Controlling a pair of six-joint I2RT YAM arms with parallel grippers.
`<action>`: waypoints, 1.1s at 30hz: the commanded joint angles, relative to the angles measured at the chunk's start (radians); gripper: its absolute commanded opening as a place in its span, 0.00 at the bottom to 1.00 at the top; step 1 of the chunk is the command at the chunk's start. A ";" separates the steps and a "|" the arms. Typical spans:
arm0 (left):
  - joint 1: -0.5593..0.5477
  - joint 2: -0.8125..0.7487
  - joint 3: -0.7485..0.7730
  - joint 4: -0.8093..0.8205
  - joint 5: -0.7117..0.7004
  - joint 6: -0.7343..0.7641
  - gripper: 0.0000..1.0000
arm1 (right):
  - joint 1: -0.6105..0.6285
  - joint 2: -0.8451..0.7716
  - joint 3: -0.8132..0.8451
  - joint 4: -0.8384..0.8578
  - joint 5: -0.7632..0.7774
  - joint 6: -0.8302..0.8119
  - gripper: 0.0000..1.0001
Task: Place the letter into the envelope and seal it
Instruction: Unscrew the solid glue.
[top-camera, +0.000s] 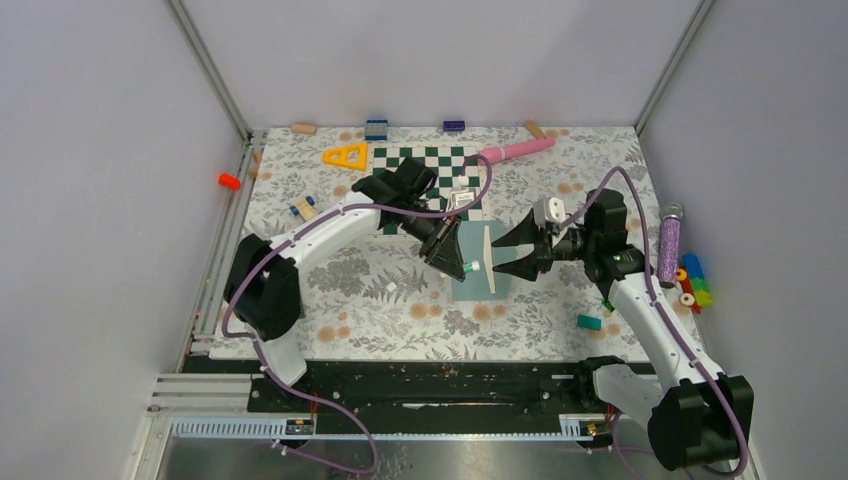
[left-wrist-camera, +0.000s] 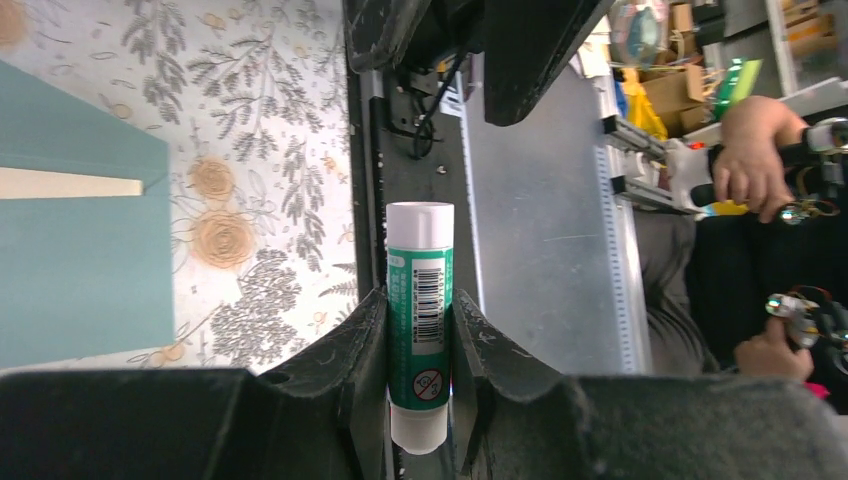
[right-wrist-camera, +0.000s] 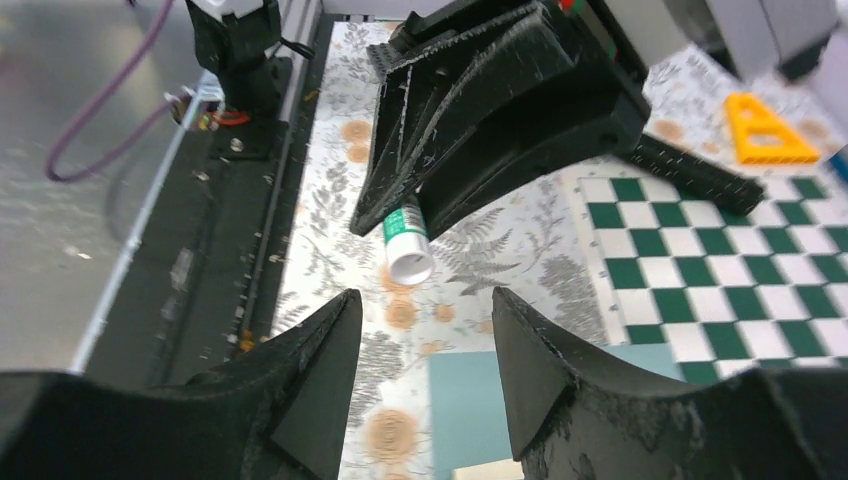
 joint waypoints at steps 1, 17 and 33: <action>0.000 0.027 0.053 0.001 0.169 -0.022 0.18 | -0.003 -0.006 -0.015 0.021 -0.075 -0.309 0.57; -0.002 0.067 0.063 0.003 0.207 -0.040 0.20 | 0.029 0.018 -0.078 0.018 -0.155 -0.468 0.53; -0.003 0.085 0.060 0.003 0.205 -0.040 0.20 | 0.101 0.011 -0.073 0.019 -0.088 -0.456 0.47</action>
